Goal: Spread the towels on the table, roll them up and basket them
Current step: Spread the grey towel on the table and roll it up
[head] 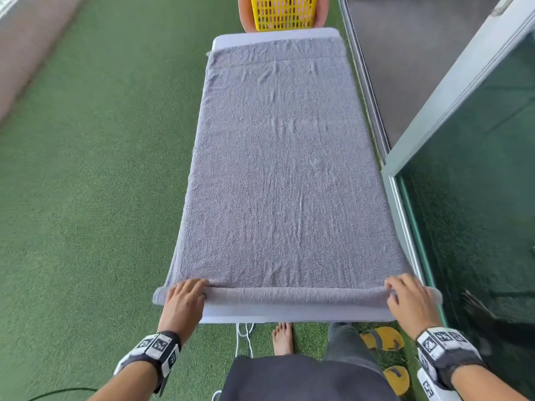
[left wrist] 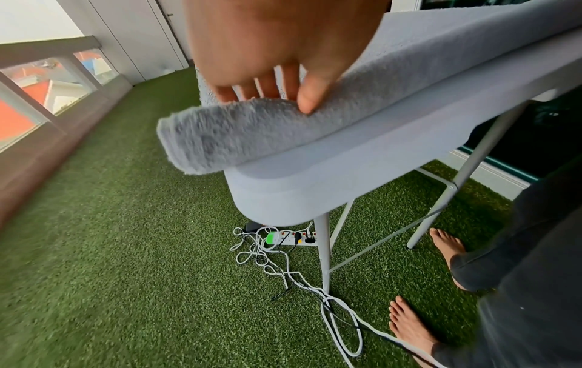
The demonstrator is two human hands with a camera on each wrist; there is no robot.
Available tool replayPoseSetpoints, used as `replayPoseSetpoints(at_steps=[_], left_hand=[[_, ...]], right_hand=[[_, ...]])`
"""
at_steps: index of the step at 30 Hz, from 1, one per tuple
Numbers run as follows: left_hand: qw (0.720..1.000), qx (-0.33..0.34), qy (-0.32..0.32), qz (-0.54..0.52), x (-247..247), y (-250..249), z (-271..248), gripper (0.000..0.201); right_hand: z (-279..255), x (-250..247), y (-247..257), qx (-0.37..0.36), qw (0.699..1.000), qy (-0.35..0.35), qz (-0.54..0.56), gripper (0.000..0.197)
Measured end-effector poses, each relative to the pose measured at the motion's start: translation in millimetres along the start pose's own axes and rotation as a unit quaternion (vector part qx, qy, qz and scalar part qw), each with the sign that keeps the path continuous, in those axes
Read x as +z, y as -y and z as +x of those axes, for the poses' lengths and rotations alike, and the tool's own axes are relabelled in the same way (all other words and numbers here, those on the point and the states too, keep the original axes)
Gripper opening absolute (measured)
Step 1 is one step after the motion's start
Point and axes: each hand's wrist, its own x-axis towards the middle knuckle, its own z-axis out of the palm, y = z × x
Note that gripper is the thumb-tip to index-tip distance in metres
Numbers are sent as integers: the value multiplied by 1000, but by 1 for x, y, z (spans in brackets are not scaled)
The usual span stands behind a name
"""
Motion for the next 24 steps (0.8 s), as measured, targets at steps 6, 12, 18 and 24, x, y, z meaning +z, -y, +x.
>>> replayPoseSetpoints(at_steps=[6,12,18,24], left_hand=[[1000,-23,20,0,8,-13,2,42],[998,-35,53,30,13,-18,-2,57],[998,-2,53,37,3,-16,11,17],[997,-23,26,69,-3,-11,35,34]], right_hand=[[-3,11,8,-32,999,18,-40,40],[-8,17,3,-25,1000,3,-13,45],[7,7,3,-15,999,10,-31,27],[31,-12,10,-16,999,-38,1,22]])
